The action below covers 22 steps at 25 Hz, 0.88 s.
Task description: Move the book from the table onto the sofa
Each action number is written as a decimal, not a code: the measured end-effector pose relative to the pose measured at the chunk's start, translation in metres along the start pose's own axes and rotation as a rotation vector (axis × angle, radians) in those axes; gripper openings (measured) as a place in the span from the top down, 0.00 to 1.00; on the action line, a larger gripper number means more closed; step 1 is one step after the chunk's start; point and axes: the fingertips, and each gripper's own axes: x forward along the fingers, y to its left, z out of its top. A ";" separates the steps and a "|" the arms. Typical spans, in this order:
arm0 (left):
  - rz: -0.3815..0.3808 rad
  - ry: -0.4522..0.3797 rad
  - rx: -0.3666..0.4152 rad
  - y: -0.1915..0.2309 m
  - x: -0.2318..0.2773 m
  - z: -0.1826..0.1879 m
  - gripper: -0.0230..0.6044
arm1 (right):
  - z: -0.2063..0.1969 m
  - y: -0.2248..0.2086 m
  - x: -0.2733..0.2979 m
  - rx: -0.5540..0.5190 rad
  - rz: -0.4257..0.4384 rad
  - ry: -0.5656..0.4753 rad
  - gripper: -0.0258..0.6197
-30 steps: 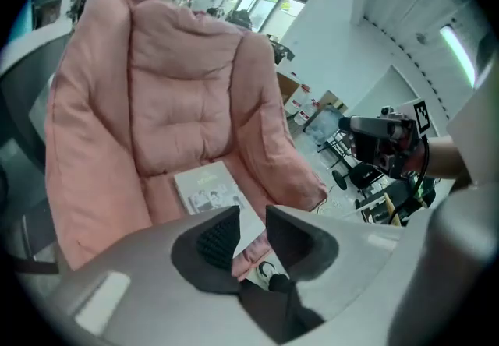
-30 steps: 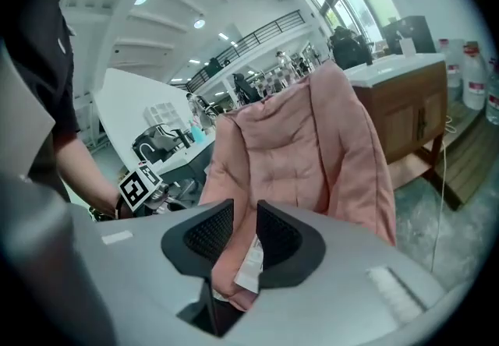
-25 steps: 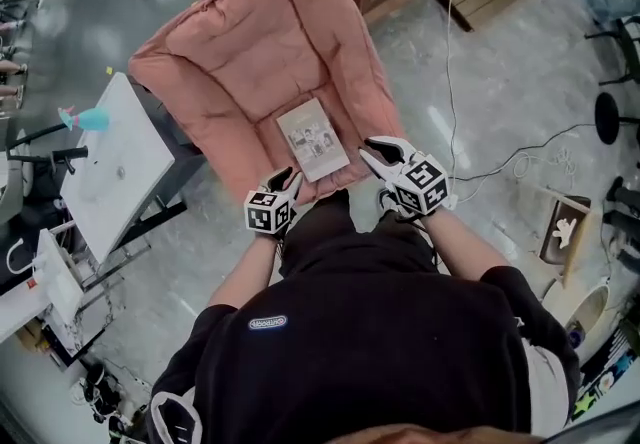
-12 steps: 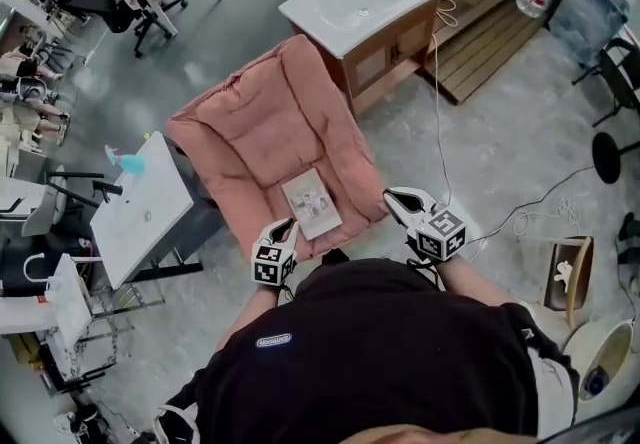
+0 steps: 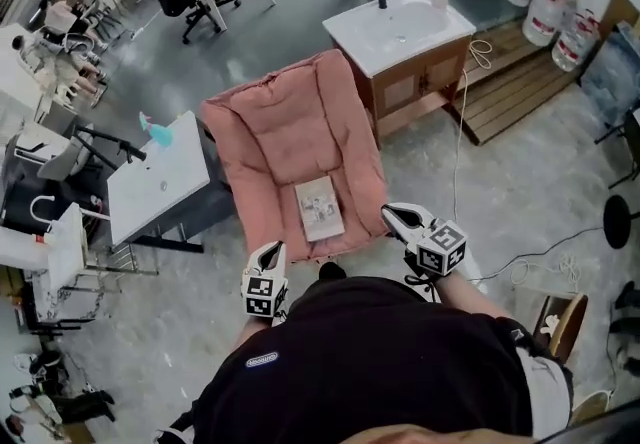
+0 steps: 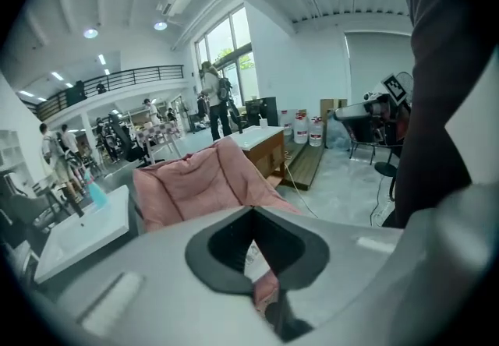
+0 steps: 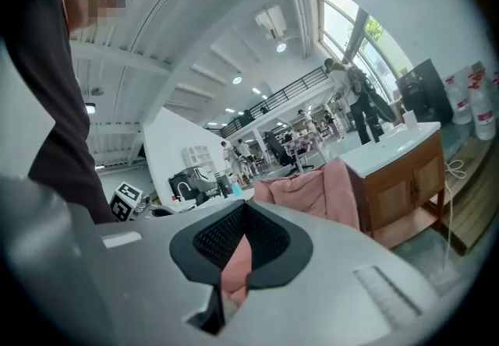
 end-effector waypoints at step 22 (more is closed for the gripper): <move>0.541 -0.126 -0.339 0.029 -0.254 -0.108 0.95 | -0.030 0.249 0.136 -0.197 0.631 0.214 0.91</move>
